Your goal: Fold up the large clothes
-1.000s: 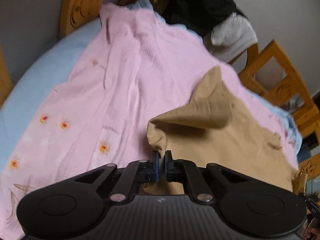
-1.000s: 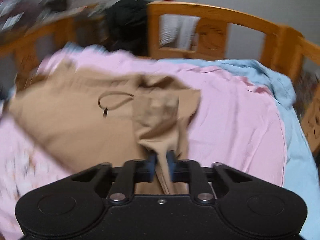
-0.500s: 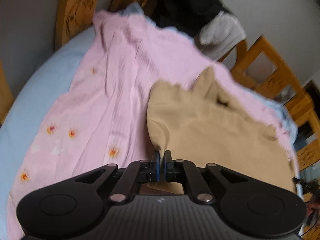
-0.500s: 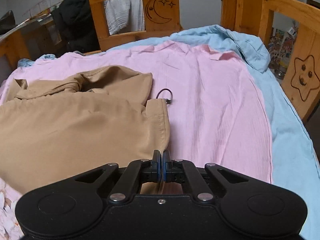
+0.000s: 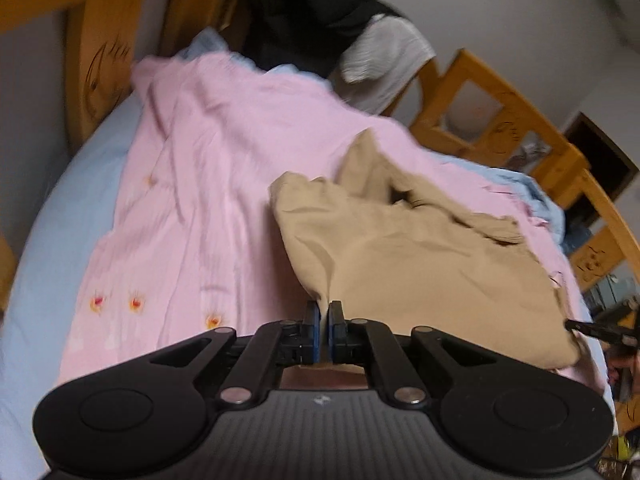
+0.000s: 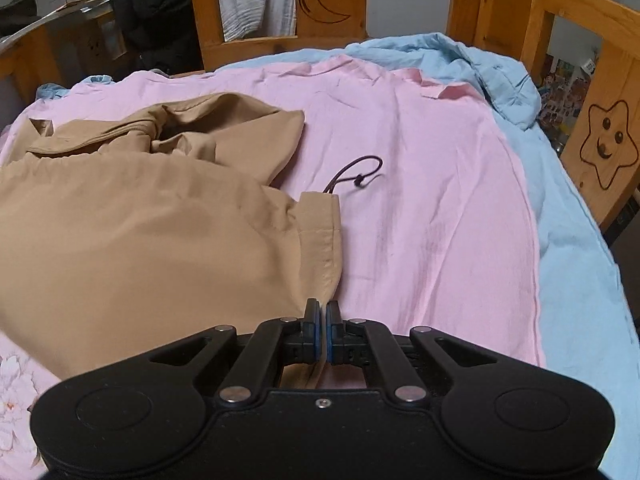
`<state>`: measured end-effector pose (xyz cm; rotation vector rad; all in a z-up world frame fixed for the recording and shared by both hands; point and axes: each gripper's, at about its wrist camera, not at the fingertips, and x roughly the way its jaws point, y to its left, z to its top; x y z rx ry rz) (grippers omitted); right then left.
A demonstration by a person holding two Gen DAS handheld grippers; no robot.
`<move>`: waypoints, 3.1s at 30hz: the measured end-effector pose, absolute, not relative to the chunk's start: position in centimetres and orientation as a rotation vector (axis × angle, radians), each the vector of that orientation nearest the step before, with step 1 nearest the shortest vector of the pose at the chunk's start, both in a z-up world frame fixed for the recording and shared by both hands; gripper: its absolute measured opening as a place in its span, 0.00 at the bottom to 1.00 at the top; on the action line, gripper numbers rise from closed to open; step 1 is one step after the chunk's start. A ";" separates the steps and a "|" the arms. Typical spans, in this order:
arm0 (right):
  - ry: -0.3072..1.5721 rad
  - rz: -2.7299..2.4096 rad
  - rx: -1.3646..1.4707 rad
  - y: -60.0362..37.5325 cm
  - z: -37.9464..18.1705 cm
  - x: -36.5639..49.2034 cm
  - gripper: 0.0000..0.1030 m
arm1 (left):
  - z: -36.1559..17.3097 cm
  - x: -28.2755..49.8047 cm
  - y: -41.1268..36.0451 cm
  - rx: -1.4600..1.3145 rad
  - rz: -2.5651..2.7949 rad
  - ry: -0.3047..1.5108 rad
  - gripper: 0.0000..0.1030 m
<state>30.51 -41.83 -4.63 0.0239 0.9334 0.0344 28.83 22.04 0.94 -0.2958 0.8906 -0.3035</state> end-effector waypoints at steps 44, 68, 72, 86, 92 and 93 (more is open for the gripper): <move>0.917 -0.106 0.979 -46.0 -5.2 24.4 0.07 | -5.9 25.6 21.9 -1.019 -0.013 0.802 0.02; 0.812 -0.121 0.347 -45.3 2.6 19.7 0.33 | -6.5 17.6 21.4 -0.903 -0.052 0.899 0.51; 0.752 0.075 0.070 -39.3 3.9 24.5 0.33 | -7.0 17.6 20.1 -0.915 -0.083 0.915 0.59; 0.763 0.430 -0.339 -19.6 -3.4 35.0 0.32 | -6.7 17.6 20.3 -0.914 0.043 0.840 0.42; 0.681 0.409 -0.409 -18.7 -3.8 32.9 0.25 | -6.8 17.8 20.4 -0.902 0.039 0.838 0.39; 0.659 0.401 -0.392 -19.1 -2.9 32.0 0.25 | -6.8 17.8 20.4 -0.903 0.036 0.839 0.39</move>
